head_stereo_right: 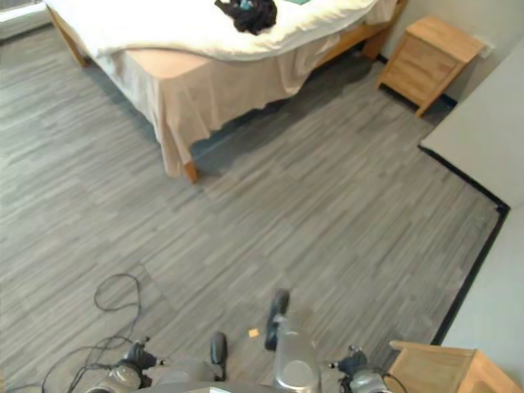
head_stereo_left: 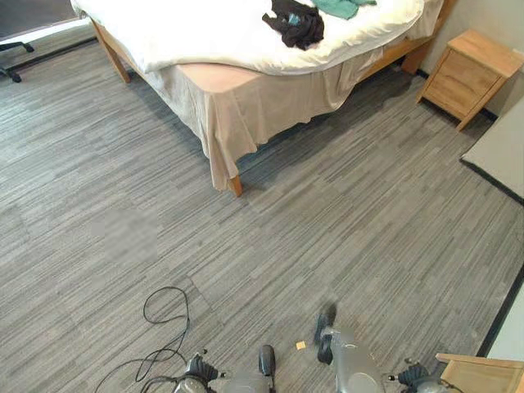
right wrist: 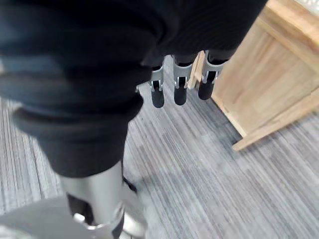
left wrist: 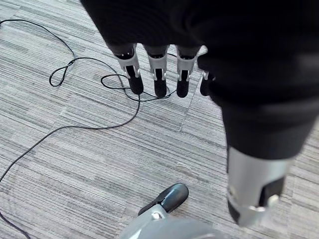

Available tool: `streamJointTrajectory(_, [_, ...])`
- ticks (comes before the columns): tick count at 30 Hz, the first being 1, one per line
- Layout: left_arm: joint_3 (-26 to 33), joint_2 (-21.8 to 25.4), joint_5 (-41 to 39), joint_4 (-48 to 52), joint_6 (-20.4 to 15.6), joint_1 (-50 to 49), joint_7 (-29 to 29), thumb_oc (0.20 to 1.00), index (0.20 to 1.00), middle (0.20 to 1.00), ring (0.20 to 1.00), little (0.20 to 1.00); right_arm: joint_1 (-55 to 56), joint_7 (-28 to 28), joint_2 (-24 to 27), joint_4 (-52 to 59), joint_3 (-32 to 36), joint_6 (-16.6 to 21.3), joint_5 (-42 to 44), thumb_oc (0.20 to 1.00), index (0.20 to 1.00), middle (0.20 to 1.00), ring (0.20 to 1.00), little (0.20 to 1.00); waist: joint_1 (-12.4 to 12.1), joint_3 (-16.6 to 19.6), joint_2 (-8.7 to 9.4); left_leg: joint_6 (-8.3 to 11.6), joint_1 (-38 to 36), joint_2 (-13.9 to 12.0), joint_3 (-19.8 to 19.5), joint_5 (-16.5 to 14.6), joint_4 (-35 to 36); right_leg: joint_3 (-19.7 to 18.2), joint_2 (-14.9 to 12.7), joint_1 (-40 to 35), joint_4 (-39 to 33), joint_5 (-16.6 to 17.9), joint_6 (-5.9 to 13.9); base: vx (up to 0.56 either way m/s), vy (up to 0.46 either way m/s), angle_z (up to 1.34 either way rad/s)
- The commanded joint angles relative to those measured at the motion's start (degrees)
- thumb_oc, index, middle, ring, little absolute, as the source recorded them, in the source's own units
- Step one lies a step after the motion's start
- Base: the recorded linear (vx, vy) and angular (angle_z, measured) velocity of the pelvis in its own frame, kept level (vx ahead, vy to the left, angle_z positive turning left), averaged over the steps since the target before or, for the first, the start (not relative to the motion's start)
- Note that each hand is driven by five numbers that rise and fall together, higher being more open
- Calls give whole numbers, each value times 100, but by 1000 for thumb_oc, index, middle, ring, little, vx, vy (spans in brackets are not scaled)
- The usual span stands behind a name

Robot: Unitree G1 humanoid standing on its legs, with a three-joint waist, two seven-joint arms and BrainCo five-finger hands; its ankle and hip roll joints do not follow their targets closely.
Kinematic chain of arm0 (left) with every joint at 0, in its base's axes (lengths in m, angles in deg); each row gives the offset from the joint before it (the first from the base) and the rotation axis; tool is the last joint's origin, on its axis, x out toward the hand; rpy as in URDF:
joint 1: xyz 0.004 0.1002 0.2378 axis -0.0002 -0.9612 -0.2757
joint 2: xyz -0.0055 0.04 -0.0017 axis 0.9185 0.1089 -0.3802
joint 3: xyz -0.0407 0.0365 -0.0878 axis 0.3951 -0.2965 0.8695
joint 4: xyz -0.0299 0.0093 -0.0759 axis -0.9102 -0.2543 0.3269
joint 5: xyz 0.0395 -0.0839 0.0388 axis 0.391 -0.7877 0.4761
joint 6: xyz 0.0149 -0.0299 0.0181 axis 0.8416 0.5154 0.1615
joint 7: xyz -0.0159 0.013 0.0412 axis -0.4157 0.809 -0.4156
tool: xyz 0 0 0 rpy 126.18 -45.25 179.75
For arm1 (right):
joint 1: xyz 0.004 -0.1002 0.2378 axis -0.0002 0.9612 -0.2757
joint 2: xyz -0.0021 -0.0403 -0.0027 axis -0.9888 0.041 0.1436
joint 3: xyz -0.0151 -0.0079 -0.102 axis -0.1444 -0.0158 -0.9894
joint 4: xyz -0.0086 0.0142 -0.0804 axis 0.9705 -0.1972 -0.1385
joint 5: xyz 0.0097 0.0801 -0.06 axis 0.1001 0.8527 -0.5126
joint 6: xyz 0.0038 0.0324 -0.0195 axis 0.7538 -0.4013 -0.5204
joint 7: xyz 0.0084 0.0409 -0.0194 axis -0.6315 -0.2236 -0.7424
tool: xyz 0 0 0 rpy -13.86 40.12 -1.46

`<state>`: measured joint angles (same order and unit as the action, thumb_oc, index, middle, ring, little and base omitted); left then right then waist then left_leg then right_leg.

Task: Tidy up the quilt and then pick up the clothes from the bed and put them into the laundry hamper.

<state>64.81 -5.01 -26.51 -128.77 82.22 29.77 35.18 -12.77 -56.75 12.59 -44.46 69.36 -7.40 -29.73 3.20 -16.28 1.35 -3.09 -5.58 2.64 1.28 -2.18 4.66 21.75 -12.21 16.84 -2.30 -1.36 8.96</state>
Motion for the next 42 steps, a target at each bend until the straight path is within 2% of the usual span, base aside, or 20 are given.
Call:
streamJointTrajectory(1, [-200,28,366,-194,-115,-9,45,1000,1000,1000,1000,1000,-86,109,53,-65,-114,36,195,1000,1000,1000,1000,1000,105,298,-218,460,-1024,-262,-244,-1410,-3,-146,130,-95,-143,568,191,584,-111,21])
streamJointTrajectory(3, [-222,-71,334,-212,-116,-62,67,1000,1000,1000,1000,1000,-69,85,129,-150,-119,24,166,1000,1000,1000,1000,1000,196,412,-325,480,-1131,-276,-339,-1622,-522,-76,206,-182,137,547,16,654,-109,10])
streamJointTrajectory(5, [-239,-119,315,-191,-109,-57,68,1000,1000,1000,1000,1000,-30,64,143,-223,-144,5,100,1000,1000,1000,1000,1000,221,442,-399,596,-990,-318,-307,-1424,-1047,-18,311,-316,151,474,-94,468,-127,6])
streamJointTrajectory(6, [-303,-155,247,-63,-116,4,83,1000,1000,1000,1000,1000,24,92,154,-346,-273,4,-37,1000,1000,1000,1000,1000,171,401,-404,893,-361,-321,-277,-548,-2572,7,540,-764,24,337,-311,410,-213,39])
streamJointTrajectory(7, [-349,-135,179,96,-137,81,92,1000,1000,1000,1000,1000,-71,124,181,-337,-328,5,-62,1000,1000,1000,1000,1000,110,306,-304,998,214,-219,-338,-98,-3570,30,524,-969,-80,310,-397,501,-284,44])
streamJointTrajectory(8, [-375,-109,106,192,-140,135,132,1000,1000,1000,1000,1000,-174,169,213,-305,-358,-2,-63,1000,1000,1000,1000,1000,6,197,-207,1032,629,-237,-191,-72,-4217,14,536,-1170,-179,252,-481,313,-202,12])
streamJointTrajectory(10, [-375,-82,-16,309,-177,212,195,1000,1000,1000,1000,1000,-336,235,231,-259,-549,-21,-207,1000,1000,1000,1000,1000,-193,108,-47,884,1267,-314,129,-412,-4531,-40,516,-1440,-270,82,-533,369,-117,-57])
streamJointTrajectory(13, [-327,-94,-63,346,-199,259,262,1000,1000,1000,1000,1000,-479,271,244,-223,-714,4,-287,1000,1000,1000,1000,1000,-421,94,18,791,1621,-280,340,-605,-3892,-123,486,-1579,-270,-115,-454,365,32,-82])
streamJointTrajectory(14, [-309,-135,-82,348,-224,237,304,1000,1000,1000,1000,1000,-582,319,233,-168,-794,56,-295,1000,1000,1000,1000,1000,-608,160,-50,667,1678,-239,483,-609,-2523,-269,561,-1809,-270,-279,-366,466,155,-43])
streamJointTrajectory(16, [-250,-156,-50,264,-184,174,288,1000,1000,1000,1000,1000,-623,369,257,-118,-782,89,-291,1000,1000,1000,1000,1000,-661,255,-152,694,1675,-380,735,45,-1275,-245,722,-2080,-270,-528,-343,524,151,-34])
streamJointTrajectory(19, [-162,-166,67,93,-78,102,302,1000,1000,1000,1000,1000,-630,439,192,-126,-758,80,-282,1000,1000,1000,1000,1000,-737,332,-131,652,1703,-600,1487,365,-781,-105,917,-2513,-270,-767,-400,399,57,24])
streamJointTrajectory(21, [-123,-95,121,-14,-36,2,323,1000,1000,1000,1000,1000,-573,423,67,-150,-776,74,-326,1000,1000,1000,1000,1000,-850,455,31,504,1591,-383,1291,372,-679,-122,906,-2689,-96,-698,-379,493,69,28])
streamJointTrajectory(24, [-50,-24,290,-206,65,-116,292,1000,1000,1000,1000,1000,-529,361,-77,-164,-806,60,-485,1000,1000,1000,1000,1000,-825,455,56,302,1157,-321,1394,244,-417,109,582,-2287,1483,-616,142,445,150,54])
streamJointTrajectory(26, [-49,51,316,-222,105,-125,323,1000,1000,1000,1000,1000,-631,345,-58,-101,-866,51,-573,1000,1000,1000,1000,1000,-659,330,-97,205,720,-358,1245,189,-96,16,176,-1382,2894,-163,321,311,168,48])
streamJointTrajectory(27, [-46,62,318,-219,107,-127,354,1000,1000,1000,1000,1000,-670,354,-81,-65,-869,48,-565,1000,1000,1000,1000,1000,-609,291,-160,206,619,-398,1177,159,-11,9,47,-1159,3080,-178,284,379,-10,59])
streamJointTrajectory(28, [-76,80,340,-246,83,-127,352,1000,1000,1000,1000,1000,-650,371,-121,-24,-862,59,-519,1000,1000,1000,1000,1000,-529,239,-200,283,522,-462,1015,107,30,36,-30,-1090,2472,-380,100,345,-132,69])
streamJointTrajectory(31, [-84,98,308,-237,42,-140,370,1000,1000,1000,1000,1000,-648,366,-113,38,-830,70,-434,1000,1000,1000,1000,1000,-457,220,-189,372,464,-480,817,40,30,-216,16,-1103,1489,-285,14,271,-206,104])
streamJointTrajectory(32, [-43,135,225,-229,-8,-73,398,1000,1000,1000,1000,1000,-634,365,-92,70,-754,78,-328,1000,1000,1000,1000,1000,-346,211,-127,526,356,-527,590,-122,34,-832,-18,-1008,522,-36,114,329,-289,145])
streamJointTrajectory(35, [56,221,142,-298,-38,-48,390,1000,1000,1000,1000,1000,-481,262,-72,-73,-625,6,-275,1000,1000,1000,1000,1000,-289,324,71,616,242,-556,342,-336,-76,-1494,-37,-1078,96,157,195,330,-335,122])
streamJointTrajectory(42, [710,138,-955,133,-301,-343,597,1000,1000,1000,1000,1000,-388,294,193,-224,-548,59,-311,1000,1000,1000,1000,1000,-392,389,-62,816,542,-753,-235,-295,-436,-979,267,-1448,-177,-45,-45,186,-237,78])
